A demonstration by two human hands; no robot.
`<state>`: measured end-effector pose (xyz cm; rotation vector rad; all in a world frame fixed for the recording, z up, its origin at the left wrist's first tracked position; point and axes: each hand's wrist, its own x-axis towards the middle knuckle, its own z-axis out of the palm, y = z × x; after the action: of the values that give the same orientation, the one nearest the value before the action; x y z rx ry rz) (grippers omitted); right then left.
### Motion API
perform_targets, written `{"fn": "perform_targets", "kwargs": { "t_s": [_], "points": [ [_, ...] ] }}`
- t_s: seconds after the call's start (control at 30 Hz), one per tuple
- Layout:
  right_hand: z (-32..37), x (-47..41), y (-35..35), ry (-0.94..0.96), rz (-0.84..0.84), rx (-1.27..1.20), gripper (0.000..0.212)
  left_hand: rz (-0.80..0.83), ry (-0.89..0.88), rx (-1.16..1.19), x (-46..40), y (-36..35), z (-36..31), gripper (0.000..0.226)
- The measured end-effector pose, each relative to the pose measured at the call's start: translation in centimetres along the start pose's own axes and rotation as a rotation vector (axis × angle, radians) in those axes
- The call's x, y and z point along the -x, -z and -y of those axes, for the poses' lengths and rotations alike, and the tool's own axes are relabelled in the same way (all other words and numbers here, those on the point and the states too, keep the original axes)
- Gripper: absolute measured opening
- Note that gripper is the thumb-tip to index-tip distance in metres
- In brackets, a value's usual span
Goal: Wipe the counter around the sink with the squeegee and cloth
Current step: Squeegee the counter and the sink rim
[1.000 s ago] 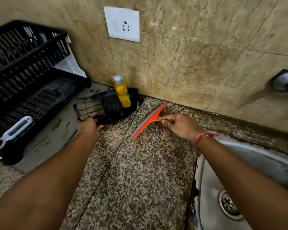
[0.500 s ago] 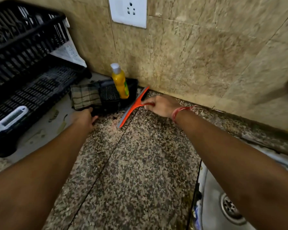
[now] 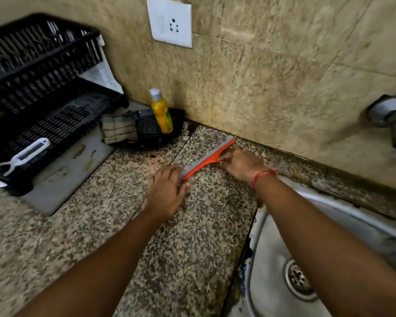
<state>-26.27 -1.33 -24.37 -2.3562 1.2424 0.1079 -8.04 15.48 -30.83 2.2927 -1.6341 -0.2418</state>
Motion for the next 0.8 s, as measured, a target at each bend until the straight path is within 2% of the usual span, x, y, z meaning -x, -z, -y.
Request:
{"fn": "perform_targets", "kwargs": {
  "t_s": [0.1, 0.17, 0.3, 0.47, 0.63, 0.8],
  "points": [
    [-2.9, 4.3, 0.8, -0.049, 0.021, 0.053, 0.029, 0.008, 0.026, 0.048, 1.7, -0.5, -1.3, 0.060],
    [-3.4, 5.4, 1.8, -0.077, -0.004, 0.004, 0.028, 0.004, 0.047, 0.076, 1.8, -0.5, -1.5, 0.052],
    [-0.8, 2.1, 2.9, -0.006, -0.112, -0.094, 0.027, -0.015, 0.038, 0.005, -0.8, -0.5, -1.3, 0.049],
    [1.5, -3.7, 2.3, 0.092, -0.055, -0.060, 0.029, 0.009, 0.243, -0.069, -5.4, -0.5, 0.7, 0.050],
    [0.1, -2.8, 1.8, 0.086, 0.057, -0.050, 0.029, -0.082, 0.168, 0.031, -4.9, -0.3, 3.2, 0.037],
    [-1.9, -1.2, 0.8, -0.016, 0.043, -0.116, 0.026, -0.121, 0.110, -0.005, -5.0, -1.2, 4.3, 0.038]
  ]
}}
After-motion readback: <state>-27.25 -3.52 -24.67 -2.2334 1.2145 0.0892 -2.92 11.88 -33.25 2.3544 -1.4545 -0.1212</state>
